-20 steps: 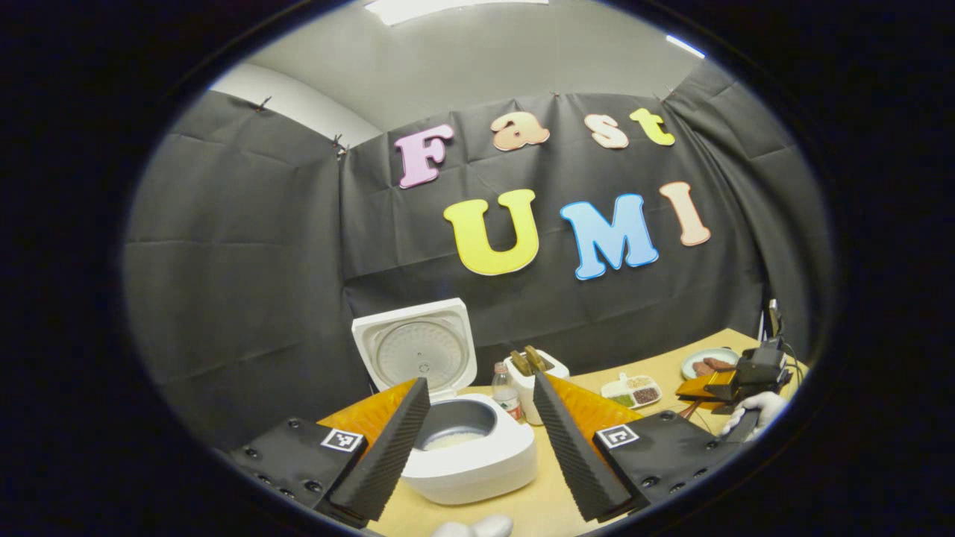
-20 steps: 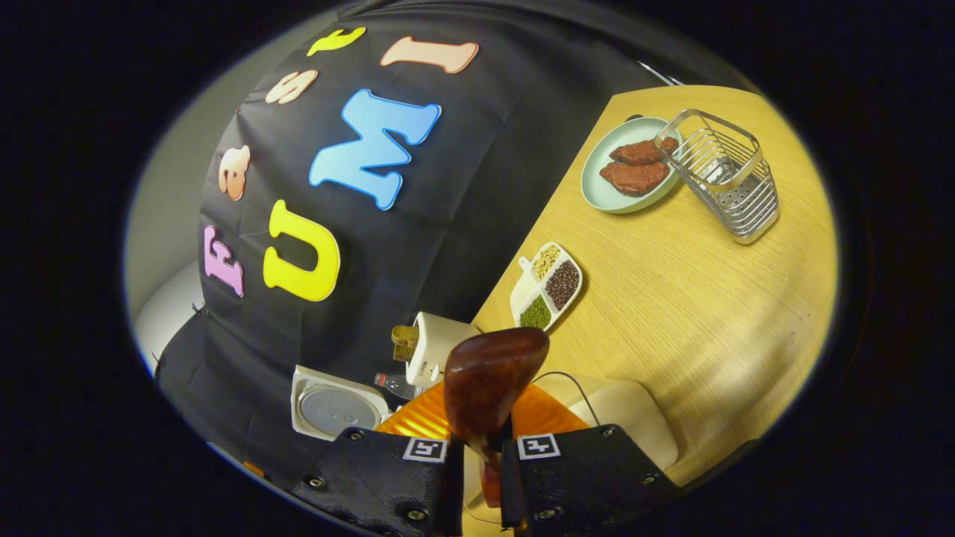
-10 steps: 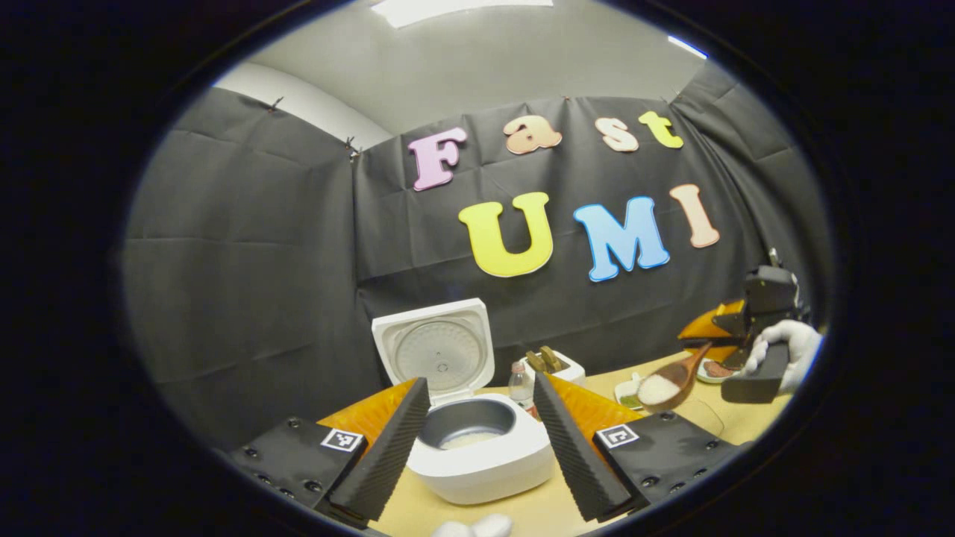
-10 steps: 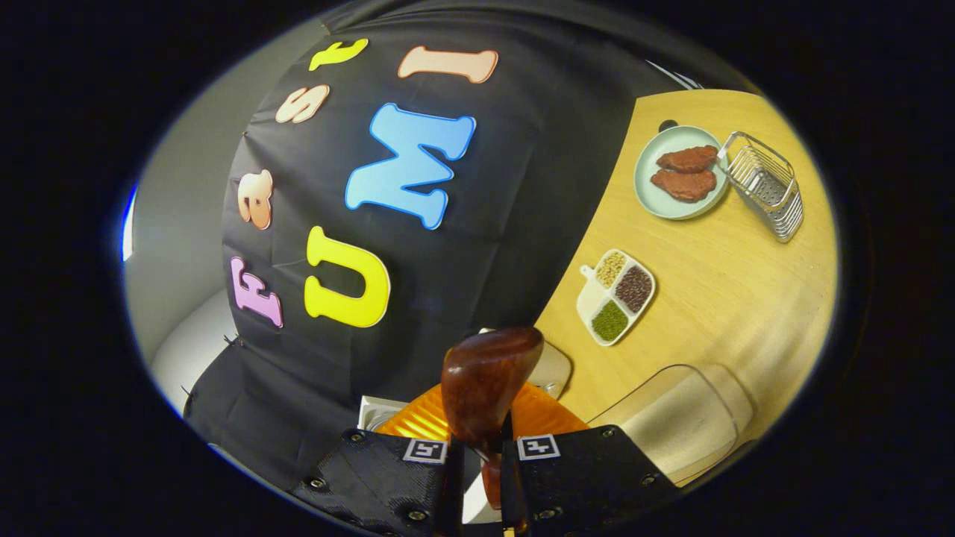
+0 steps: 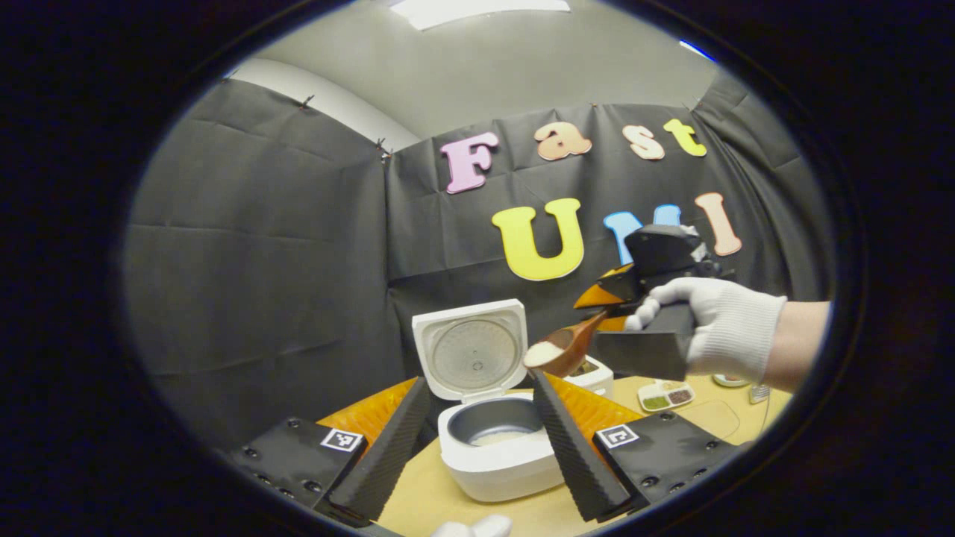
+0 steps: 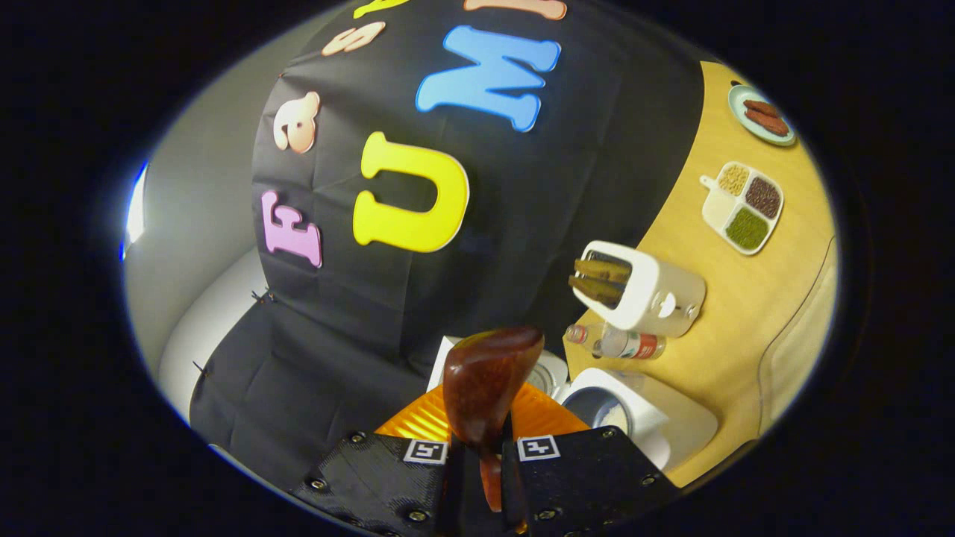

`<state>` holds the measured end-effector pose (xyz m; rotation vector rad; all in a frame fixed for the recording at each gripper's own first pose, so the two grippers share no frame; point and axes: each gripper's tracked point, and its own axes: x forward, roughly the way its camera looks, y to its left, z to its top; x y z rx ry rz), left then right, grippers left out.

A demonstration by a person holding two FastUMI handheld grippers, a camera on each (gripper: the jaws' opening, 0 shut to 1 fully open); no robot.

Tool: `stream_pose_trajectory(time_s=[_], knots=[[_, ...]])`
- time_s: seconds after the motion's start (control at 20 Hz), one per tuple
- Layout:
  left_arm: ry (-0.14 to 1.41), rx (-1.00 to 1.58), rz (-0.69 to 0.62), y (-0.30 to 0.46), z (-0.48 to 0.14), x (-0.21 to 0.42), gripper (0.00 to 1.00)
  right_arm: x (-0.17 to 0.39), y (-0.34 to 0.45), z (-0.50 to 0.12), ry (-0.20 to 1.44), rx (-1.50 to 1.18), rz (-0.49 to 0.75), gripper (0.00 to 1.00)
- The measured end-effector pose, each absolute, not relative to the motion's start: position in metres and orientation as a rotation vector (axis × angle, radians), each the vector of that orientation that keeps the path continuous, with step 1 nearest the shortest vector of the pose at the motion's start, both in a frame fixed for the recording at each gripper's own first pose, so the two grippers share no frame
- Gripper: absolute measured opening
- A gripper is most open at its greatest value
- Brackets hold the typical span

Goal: Close the left gripper, press the button to open the rice cooker; take a wooden spoon from the chopstick holder with the right hand, scoop a spoonful of rice and pour it into the rice cooker, then put the wooden spoon back into the chopstick holder.

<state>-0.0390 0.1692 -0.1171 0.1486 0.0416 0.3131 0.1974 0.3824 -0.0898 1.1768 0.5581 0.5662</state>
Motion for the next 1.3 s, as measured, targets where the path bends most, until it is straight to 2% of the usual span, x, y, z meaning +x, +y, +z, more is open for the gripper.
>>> stream_pose_trajectory(time_s=[0.25, 0.45, 0.8, 1.3], knots=[[0.061, 0.124, 0.371, 0.187, -0.125, -0.044, 0.98, 0.195, 0.470, -0.130, 0.655, 1.093, 0.610, 0.19], [0.073, 0.105, 0.408, 0.200, -0.134, -0.044, 0.99, 0.209, 0.475, -0.160, 0.633, 0.964, 0.562, 0.19], [0.088, 0.092, 0.467, 0.214, -0.142, -0.054, 0.98, 0.237, 0.447, -0.181, 0.389, 0.517, 0.456, 0.19], [0.127, 0.112, 0.465, 0.208, -0.159, -0.062, 0.98, 0.212, 0.487, -0.171, 0.096, -0.079, 0.564, 0.19]])
